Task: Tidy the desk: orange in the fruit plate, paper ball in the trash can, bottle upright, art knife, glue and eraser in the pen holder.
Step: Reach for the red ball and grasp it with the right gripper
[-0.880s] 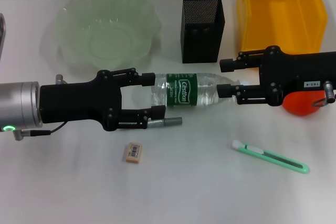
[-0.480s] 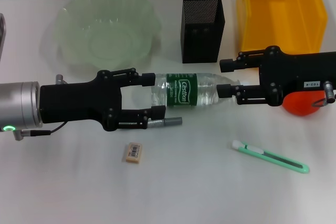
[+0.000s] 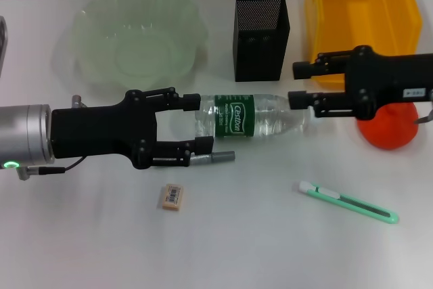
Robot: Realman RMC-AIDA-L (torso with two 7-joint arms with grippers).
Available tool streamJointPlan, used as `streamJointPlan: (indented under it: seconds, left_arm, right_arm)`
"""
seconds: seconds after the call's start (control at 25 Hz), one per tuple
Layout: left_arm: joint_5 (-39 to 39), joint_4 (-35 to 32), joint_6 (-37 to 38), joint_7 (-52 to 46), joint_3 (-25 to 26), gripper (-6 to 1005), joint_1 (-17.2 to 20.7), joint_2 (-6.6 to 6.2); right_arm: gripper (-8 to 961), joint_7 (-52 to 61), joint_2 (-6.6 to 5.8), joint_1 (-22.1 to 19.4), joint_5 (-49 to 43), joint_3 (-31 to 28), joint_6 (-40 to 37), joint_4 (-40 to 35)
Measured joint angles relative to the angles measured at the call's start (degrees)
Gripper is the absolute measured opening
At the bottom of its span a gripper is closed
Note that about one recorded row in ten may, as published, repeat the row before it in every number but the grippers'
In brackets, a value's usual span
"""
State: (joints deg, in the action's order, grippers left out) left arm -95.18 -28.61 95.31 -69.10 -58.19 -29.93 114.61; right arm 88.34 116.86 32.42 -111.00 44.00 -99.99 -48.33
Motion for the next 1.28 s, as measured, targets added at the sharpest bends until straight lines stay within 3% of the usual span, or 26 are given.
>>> streamJointPlan:
  seconds: [0.08, 0.24, 0.44, 0.56, 0.64, 0.88, 1.16, 1.28]
  left_arm:
    - [0.01, -0.22, 0.06, 0.01, 0.00, 801, 0.08, -0.01]
    - [0.07, -0.22, 0.19, 0.02, 0.00, 801, 0.08, -0.08]
    - [0.24, -0.32, 0.19, 0.13, 0.00, 801, 0.06, -0.15]
    - [0.26, -0.35, 0.07, 0.17, 0.00, 800, -0.01, -0.18]
    - [0.29, -0.42, -0.20, 0.18, 0.00, 800, -0.15, -0.19]
    - [0.32, -0.42, -0.71, 0.19, 0.03, 800, -0.35, -0.22]
    - [0.35, -0.41, -0.75, 0.19, 0.18, 800, -0.65, -0.22]
    - [0.35, -0.39, -0.75, 0.19, 0.18, 800, -0.72, -0.13]
  right_arm:
    - [595, 7.45, -0.86, -0.70, -0.31, -0.59, -2.00, -5.32]
    - [595, 15.79, -1.38, -0.72, -3.57, -3.47, -4.54, -11.17]
    - [594, 32.18, -2.95, 1.57, -18.30, -9.78, -10.76, -21.20]
    - [594, 33.32, -3.04, 1.87, -20.48, -9.97, -11.15, -22.15]
    - [593, 36.56, -3.08, 3.14, -29.88, -9.74, -11.48, -24.11]
    - [593, 38.50, -3.20, 4.50, -36.71, -9.59, -9.98, -23.94]
    - [591, 39.13, -3.01, 5.10, -40.88, -7.37, -6.40, -23.43]
    - [589, 38.85, -2.30, 4.72, -41.27, -5.08, -1.83, -21.94]
